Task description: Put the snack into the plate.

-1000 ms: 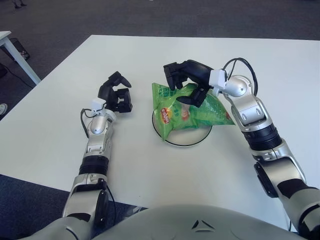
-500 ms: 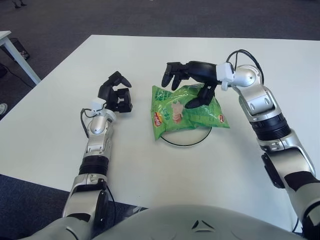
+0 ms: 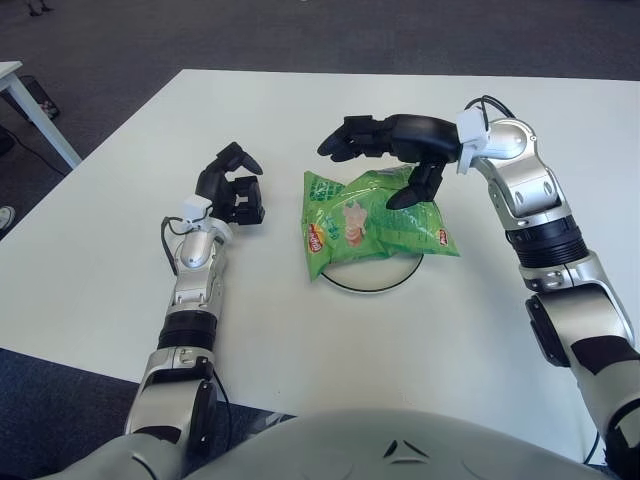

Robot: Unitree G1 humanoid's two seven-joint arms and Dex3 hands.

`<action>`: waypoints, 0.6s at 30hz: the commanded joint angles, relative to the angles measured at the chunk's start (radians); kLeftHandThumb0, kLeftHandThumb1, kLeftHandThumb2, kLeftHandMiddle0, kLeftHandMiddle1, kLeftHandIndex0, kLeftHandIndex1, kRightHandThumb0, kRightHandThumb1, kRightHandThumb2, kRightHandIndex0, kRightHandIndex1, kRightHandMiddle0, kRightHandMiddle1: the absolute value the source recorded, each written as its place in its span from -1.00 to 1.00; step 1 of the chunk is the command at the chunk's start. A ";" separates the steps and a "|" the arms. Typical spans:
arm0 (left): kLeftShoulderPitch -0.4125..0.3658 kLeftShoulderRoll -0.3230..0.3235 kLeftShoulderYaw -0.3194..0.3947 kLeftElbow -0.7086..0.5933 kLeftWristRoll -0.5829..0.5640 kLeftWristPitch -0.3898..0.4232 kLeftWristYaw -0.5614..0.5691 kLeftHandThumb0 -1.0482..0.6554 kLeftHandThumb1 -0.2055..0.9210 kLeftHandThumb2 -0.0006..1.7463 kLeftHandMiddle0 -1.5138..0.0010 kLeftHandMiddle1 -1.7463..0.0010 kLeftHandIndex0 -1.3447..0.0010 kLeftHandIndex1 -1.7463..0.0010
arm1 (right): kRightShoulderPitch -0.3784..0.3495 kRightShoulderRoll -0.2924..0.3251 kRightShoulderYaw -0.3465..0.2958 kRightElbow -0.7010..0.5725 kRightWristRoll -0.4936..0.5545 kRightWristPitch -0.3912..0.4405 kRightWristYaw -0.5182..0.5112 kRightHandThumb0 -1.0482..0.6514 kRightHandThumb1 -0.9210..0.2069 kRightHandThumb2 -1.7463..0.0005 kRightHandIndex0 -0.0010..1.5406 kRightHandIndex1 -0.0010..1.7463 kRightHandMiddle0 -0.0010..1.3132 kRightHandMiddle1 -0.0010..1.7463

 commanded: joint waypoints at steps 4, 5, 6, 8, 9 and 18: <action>0.193 -0.075 -0.009 0.137 0.001 0.009 0.013 -0.36 -0.16 0.58 -0.81 -1.00 0.02 -1.00 | -0.097 0.002 -0.059 0.115 0.082 0.062 0.056 -0.83 -0.26 0.23 -1.00 -1.00 -1.00 -0.61; 0.193 -0.075 -0.009 0.136 0.001 0.010 0.014 -0.36 -0.16 0.58 -0.81 -1.00 0.02 -1.00 | -0.101 0.000 -0.064 0.122 0.086 0.069 0.057 -0.80 -0.22 0.20 -1.00 -1.00 -1.00 -0.60; 0.193 -0.075 -0.009 0.135 0.002 0.009 0.014 -0.36 -0.16 0.58 -0.81 -1.00 0.02 -1.00 | -0.104 -0.006 -0.074 0.126 0.090 0.070 0.057 -0.79 -0.21 0.20 -1.00 -1.00 -1.00 -0.59; 0.194 -0.075 -0.010 0.134 0.001 0.009 0.012 -0.36 -0.18 0.59 -0.81 -1.00 0.01 -1.00 | -0.100 -0.022 -0.091 0.117 0.095 0.064 0.056 -0.73 -0.11 0.12 -1.00 -1.00 -1.00 -0.55; 0.195 -0.075 -0.010 0.133 0.000 0.009 0.010 -0.36 -0.18 0.60 -0.81 -1.00 0.01 -1.00 | -0.095 -0.030 -0.099 0.108 0.096 0.062 0.056 -0.68 -0.04 0.07 -1.00 -1.00 -1.00 -0.51; 0.189 -0.076 -0.009 0.150 -0.003 -0.011 0.001 -0.36 -0.19 0.60 -0.81 -1.00 0.00 -1.00 | -0.066 -0.095 -0.143 0.069 0.075 0.190 -0.001 -0.29 0.33 -0.24 -0.92 -0.94 -1.00 -0.25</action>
